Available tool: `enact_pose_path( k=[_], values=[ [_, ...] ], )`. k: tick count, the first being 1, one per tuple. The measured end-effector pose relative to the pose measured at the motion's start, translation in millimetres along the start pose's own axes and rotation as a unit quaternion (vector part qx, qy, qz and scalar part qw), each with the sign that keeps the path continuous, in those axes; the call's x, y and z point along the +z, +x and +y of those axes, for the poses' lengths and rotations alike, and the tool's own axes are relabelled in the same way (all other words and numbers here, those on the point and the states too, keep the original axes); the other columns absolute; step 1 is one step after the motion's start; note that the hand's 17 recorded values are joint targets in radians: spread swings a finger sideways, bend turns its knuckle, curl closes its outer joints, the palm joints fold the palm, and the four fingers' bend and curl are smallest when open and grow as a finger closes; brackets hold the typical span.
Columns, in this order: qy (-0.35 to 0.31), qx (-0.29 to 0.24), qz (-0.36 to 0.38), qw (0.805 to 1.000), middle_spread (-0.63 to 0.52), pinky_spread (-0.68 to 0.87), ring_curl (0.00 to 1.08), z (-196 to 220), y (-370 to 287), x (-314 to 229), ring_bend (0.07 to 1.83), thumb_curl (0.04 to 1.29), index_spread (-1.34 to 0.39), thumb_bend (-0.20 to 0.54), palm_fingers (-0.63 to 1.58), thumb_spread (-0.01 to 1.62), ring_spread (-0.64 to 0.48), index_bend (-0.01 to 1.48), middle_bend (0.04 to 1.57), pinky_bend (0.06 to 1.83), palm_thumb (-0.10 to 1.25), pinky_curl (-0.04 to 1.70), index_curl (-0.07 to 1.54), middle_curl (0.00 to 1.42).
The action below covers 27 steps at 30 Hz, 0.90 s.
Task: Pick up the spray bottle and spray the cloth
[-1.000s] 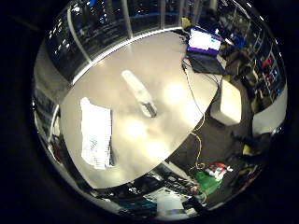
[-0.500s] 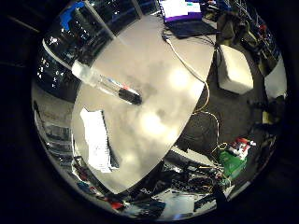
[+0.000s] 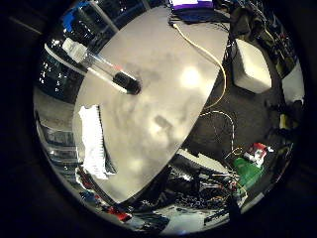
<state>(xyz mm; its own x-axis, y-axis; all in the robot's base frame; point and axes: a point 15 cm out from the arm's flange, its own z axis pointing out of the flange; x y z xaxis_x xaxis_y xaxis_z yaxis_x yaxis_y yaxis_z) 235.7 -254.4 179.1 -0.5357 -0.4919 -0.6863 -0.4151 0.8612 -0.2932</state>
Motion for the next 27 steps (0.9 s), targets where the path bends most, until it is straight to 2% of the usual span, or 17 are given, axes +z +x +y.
enact_pose_path(
  k=[17, 27],
  values=[
    [-0.014, 0.023, -0.014, 1.0, 0.22, 0.43, 0.27, -27.0, 35.5, 18.2, 0.35, 0.31, -0.1, -0.024, 0.09, 1.03, 0.22, 0.15, 0.21, 0.44, 0.6, 0.3, 0.27, 0.36],
    [-0.033, 0.033, -0.022, 0.999, 0.21, 0.43, 0.28, -24.6, 45.3, 34.7, 0.36, 0.31, -0.1, -0.024, 0.1, 1.03, 0.22, 0.15, 0.22, 0.43, 0.6, 0.3, 0.27, 0.36]
  ],
)
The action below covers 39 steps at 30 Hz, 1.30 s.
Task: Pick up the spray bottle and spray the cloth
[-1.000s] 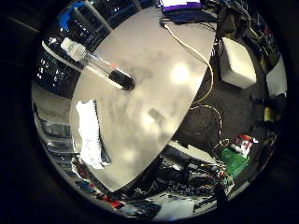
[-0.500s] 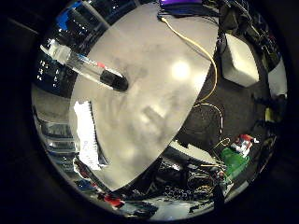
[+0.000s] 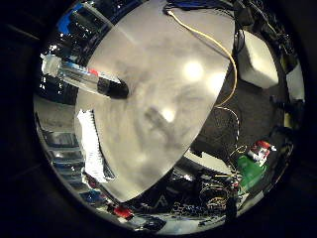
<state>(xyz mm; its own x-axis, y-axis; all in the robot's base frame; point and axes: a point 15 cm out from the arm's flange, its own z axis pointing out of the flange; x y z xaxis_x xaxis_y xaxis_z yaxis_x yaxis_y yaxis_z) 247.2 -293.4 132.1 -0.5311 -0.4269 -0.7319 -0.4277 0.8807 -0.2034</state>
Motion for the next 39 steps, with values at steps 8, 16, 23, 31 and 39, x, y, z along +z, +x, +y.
enact_pose_path(
  k=[8, 16, 23, 31, 39],
  values=[
    [-0.016, -0.001, -0.005, 1.0, 0.21, 0.43, 0.28, 5.1, 4.0, 12.4, 0.36, 0.31, -0.11, -0.024, 0.11, 1.03, 0.21, 0.15, 0.23, 0.42, 0.6, 0.3, 0.27, 0.36],
    [-0.035, -0.019, -0.01, 0.999, 0.21, 0.43, 0.27, 7.7, 4.2, 26.7, 0.37, 0.31, -0.12, -0.024, 0.11, 1.03, 0.22, 0.15, 0.23, 0.42, 0.6, 0.3, 0.27, 0.36],
    [-0.034, -0.032, -0.002, 0.999, 0.2, 0.42, 0.27, -13.3, 12.9, 36.0, 0.37, 0.31, -0.12, -0.024, 0.12, 1.04, 0.21, 0.15, 0.23, 0.42, 0.61, 0.3, 0.27, 0.36],
    [-0.041, -0.043, -0.002, 0.998, 0.2, 0.42, 0.27, -24.6, 9.9, 50.5, 0.37, 0.31, -0.12, -0.024, 0.13, 1.04, 0.21, 0.15, 0.24, 0.41, 0.61, 0.29, 0.27, 0.36],
    [-0.052, -0.06, 0.002, 0.997, 0.19, 0.42, 0.27, -34.3, 2.4, 74.9, 0.37, 0.31, -0.12, -0.023, 0.13, 1.04, 0.21, 0.15, 0.24, 0.42, 0.61, 0.3, 0.27, 0.36]
  ],
)
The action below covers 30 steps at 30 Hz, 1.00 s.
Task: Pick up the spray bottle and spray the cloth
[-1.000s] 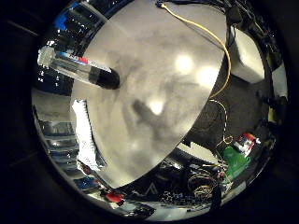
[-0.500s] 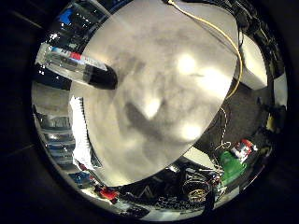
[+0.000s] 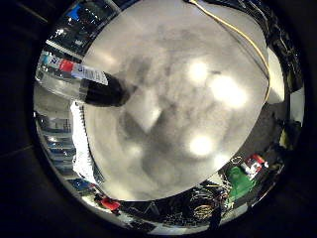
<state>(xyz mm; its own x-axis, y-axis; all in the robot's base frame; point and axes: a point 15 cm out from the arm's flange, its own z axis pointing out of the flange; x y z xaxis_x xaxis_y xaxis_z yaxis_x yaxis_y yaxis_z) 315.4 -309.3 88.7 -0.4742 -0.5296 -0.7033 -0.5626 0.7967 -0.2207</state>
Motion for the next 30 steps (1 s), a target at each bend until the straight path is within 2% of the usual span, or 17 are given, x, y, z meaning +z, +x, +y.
enact_pose_path(
  k=[6, 9, 12, 14, 15, 17, 18, 20, 22, 26, 30],
  values=[
    [-0.005, -0.016, -0.003, 1.0, 0.18, 0.42, 0.27, -15.8, -11.4, 21.8, 0.4, 0.31, -0.12, -0.024, 0.18, 1.04, 0.2, 0.15, 0.27, 0.42, 0.61, 0.29, 0.27, 0.36],
    [-0.004, -0.032, -0.006, 0.999, 0.16, 0.39, 0.28, -31.0, -20.7, 30.0, 0.45, 0.31, -0.12, -0.021, 0.29, 1.04, 0.17, 0.15, 0.33, 0.42, 0.63, 0.29, 0.27, 0.38],
    [0.004, -0.046, -0.013, 0.999, 0.06, 0.24, 0.32, -47.6, -29.8, 35.8, 0.65, 0.32, -0.17, -0.015, 0.59, 1.04, 0.04, 0.14, 0.46, 0.43, 0.67, 0.27, 0.25, 0.42],
    [0.006, -0.054, -0.017, 0.998, -0.05, 0.01, 0.37, -54.8, -34.2, 40.3, 0.84, 0.33, -0.25, -0.015, 1.01, 1.03, -0.08, 0.16, 0.58, 0.6, 0.7, 0.28, 0.24, 0.47],
    [0.004, -0.057, -0.019, 0.998, -0.09, -0.09, 0.4, -56.5, -36.3, 44.0, 0.88, 0.33, -0.28, -0.014, 1.09, 1.02, -0.12, 0.17, 0.63, 0.67, 0.72, 0.32, 0.26, 0.5],
    [0.001, -0.062, -0.021, 0.998, -0.14, -0.27, 0.45, -58.7, -39.9, 49.1, 0.95, 0.34, -0.35, -0.01, 1.32, 1.02, -0.18, 0.32, 0.76, 0.8, 0.77, 0.38, 0.34, 0.56],
    [-0.002, -0.062, -0.024, 0.998, -0.15, -0.31, 0.46, -57.1, -41.5, 51.5, 0.97, 0.34, -0.37, -0.011, 1.34, 1.01, -0.2, 0.38, 0.82, 0.84, 0.79, 0.41, 0.37, 0.58],
    [-0.003, -0.061, -0.035, 0.997, -0.15, -0.34, 0.49, -55.6, -47.2, 55.2, 1.04, 0.36, -0.37, -0.007, 1.44, 1.01, -0.2, 0.62, 0.94, 0.94, 0.84, 0.45, 0.48, 0.62],
    [-0.005, -0.065, -0.056, 0.996, -0.14, -0.33, 0.52, -53.0, -57.6, 58.4, 1.11, 0.38, -0.34, -0.004, 1.41, 1.01, -0.2, 0.79, 1.03, 1.03, 0.89, 0.5, 0.56, 0.65],
    [-0.018, -0.066, -0.105, 0.992, -0.12, -0.27, 0.58, -42.8, -82.3, 60.3, 1.26, 0.43, -0.27, 0.003, 1.28, 1.01, -0.19, 1.04, 1.19, 1.21, 1.0, 0.61, 0.68, 0.7],
    [-0.011, -0.083, -0.123, 0.989, -0.11, -0.23, 0.62, -46.2, -100.7, 47.1, 1.34, 0.47, -0.23, 0.008, 1.2, 1.02, -0.19, 1.13, 1.27, 1.29, 1.07, 0.69, 0.72, 0.71]
  ],
)
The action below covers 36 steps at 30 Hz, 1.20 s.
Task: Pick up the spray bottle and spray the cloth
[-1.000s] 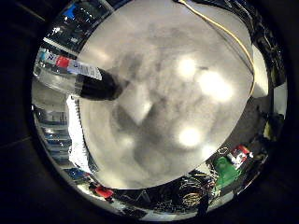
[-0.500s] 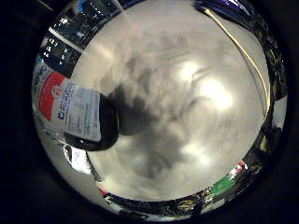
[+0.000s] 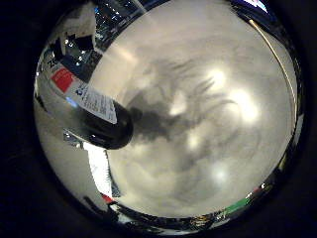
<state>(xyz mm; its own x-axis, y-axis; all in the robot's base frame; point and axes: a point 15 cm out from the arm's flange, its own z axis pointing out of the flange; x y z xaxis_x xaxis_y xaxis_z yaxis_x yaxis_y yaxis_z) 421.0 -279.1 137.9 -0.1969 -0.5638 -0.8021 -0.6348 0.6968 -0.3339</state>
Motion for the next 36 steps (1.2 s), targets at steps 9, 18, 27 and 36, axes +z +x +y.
enact_pose_path(
  k=[9, 18, 27, 36],
  values=[
    [-0.035, -0.093, -0.015, 0.995, -0.1, -0.17, 0.66, -5.1, -71.8, -15.5, 1.43, 0.59, -0.2, -0.008, 1.14, 0.99, -0.17, 1.19, 1.35, 1.3, 1.12, 0.88, 0.74, 0.7],
    [-0.171, -0.261, 0.023, 0.95, -0.1, -0.14, 0.66, 36.1, -161.3, -8.4, 1.47, 0.7, -0.2, -0.015, 1.13, 0.88, -0.18, 1.21, 1.39, 1.21, 1.11, 1.11, 0.75, 0.68],
    [-0.279, -0.375, 0.036, 0.883, -0.1, -0.12, 0.66, 89.1, -236.7, 19.6, 1.47, 0.77, -0.21, -0.017, 1.14, 0.81, -0.17, 1.2, 1.39, 1.13, 1.07, 1.27, 0.75, 0.67],
    [-0.361, -0.492, 0.134, 0.781, -0.1, -0.12, 0.65, 137.5, -292.9, 59.5, 1.48, 0.82, -0.21, -0.017, 1.15, 0.77, -0.17, 1.19, 1.39, 1.08, 1.05, 1.37, 0.75, 0.66]
  ],
)
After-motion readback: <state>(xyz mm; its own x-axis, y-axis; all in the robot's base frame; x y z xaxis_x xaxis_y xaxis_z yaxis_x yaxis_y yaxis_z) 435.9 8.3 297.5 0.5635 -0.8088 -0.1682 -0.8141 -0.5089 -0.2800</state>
